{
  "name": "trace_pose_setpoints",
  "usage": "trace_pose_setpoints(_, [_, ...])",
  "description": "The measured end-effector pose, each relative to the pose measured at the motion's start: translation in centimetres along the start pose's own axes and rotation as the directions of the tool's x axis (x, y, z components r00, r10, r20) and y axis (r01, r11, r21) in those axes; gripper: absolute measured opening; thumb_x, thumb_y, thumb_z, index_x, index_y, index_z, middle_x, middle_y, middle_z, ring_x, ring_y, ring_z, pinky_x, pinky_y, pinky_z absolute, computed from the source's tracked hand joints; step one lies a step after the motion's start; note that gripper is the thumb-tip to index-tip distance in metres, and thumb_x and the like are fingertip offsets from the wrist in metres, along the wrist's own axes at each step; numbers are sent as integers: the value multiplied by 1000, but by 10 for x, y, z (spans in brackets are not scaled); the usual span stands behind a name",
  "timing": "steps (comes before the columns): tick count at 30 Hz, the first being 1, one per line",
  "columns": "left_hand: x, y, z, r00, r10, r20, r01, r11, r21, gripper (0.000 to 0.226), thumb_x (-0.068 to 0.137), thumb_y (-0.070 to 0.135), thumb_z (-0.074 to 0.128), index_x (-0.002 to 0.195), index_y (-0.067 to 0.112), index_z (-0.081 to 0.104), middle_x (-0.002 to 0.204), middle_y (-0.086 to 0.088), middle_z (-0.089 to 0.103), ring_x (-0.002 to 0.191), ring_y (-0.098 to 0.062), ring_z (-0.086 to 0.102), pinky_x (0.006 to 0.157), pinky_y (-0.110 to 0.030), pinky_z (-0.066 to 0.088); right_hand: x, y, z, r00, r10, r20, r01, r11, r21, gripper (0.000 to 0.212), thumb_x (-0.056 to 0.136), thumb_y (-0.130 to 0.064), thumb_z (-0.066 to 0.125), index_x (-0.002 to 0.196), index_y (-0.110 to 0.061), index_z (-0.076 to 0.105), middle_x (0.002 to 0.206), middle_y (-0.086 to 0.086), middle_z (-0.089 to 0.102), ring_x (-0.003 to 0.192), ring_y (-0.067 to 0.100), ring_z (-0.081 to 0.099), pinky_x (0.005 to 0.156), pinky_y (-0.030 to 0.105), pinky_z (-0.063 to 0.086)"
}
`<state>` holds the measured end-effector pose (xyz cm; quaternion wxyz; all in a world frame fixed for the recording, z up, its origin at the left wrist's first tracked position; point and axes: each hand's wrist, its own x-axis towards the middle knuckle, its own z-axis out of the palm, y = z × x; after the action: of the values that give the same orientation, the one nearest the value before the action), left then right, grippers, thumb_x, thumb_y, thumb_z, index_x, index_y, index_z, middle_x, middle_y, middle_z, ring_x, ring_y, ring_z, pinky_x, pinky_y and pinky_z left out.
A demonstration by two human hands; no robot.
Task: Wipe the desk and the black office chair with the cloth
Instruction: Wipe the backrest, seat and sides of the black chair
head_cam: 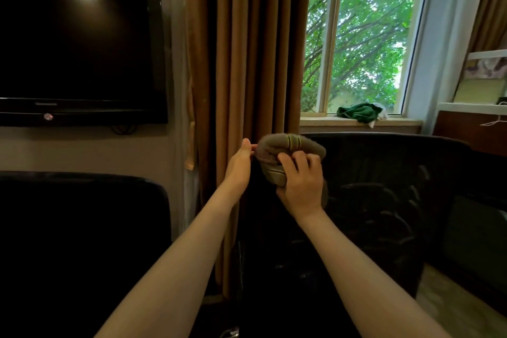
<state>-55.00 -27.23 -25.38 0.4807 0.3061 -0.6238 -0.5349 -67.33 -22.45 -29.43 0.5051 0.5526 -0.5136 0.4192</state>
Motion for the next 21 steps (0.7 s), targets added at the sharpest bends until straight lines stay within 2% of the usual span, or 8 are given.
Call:
trace_pose_setpoints(3, [1,-1,-4,1000,-2,0,2,1000,-5,48,101,45,17,92,24,58,97,0,63,97,-17,58,90,-31,46,-24,-10,5,978,-33,205,27,999,32,49,54,-16,75,99,-16,55,95,9,54,80,27,42,61,36,51])
trace_pose_setpoints(6, [1,5,-8,1000,7,20,-7,999,32,50,101,44,13,105,20,57,97,6,59,89,-6,53,73,-16,40,-39,-19,1,861,-5,509,2,1000,6,61,30,-16,86,88,-17,66,89,6,63,77,29,54,57,36,54])
trace_pose_setpoints(8, [0,9,-9,1000,0,18,-1,998,56,52,102,44,12,118,18,55,107,6,57,96,-5,51,79,-16,36,-23,-22,-7,794,13,608,-30,999,17,58,46,-14,83,102,-15,66,106,9,61,91,36,55,70,42,54])
trace_pose_setpoints(11, [-17,10,1,999,-44,9,43,996,80,55,100,49,21,138,17,42,138,0,46,126,-15,41,108,-27,27,-10,-9,-24,677,11,736,-77,995,55,51,78,-19,64,127,-16,52,130,6,46,117,31,38,88,35,45])
trace_pose_setpoints(14, [-36,10,8,996,28,-81,-16,989,147,46,101,36,31,142,15,36,146,-4,37,132,-19,37,108,-27,30,-5,2,-49,781,23,624,-122,986,115,47,72,-11,68,118,-9,59,117,11,53,109,34,44,79,37,47])
trace_pose_setpoints(17, [-49,15,7,950,182,-255,-151,979,137,31,99,19,38,128,15,47,131,-4,43,108,-14,47,81,-15,38,10,2,-65,920,157,358,-233,956,179,41,61,-11,67,101,-4,63,99,16,56,89,36,49,61,27,38])
trace_pose_setpoints(19, [-54,21,5,898,320,-303,-287,946,151,29,94,8,44,121,14,50,121,-2,44,97,-11,50,69,-8,40,35,-2,-68,950,259,175,-293,932,212,43,60,-10,68,102,-3,63,98,18,56,90,38,49,63,25,34])
trace_pose_setpoints(21, [-56,25,2,812,526,-253,-455,841,292,44,87,0,49,126,19,48,120,1,42,98,-8,49,77,-6,42,59,-9,-66,957,276,85,-289,927,238,44,61,-10,68,105,-3,63,98,19,55,93,39,50,67,31,40])
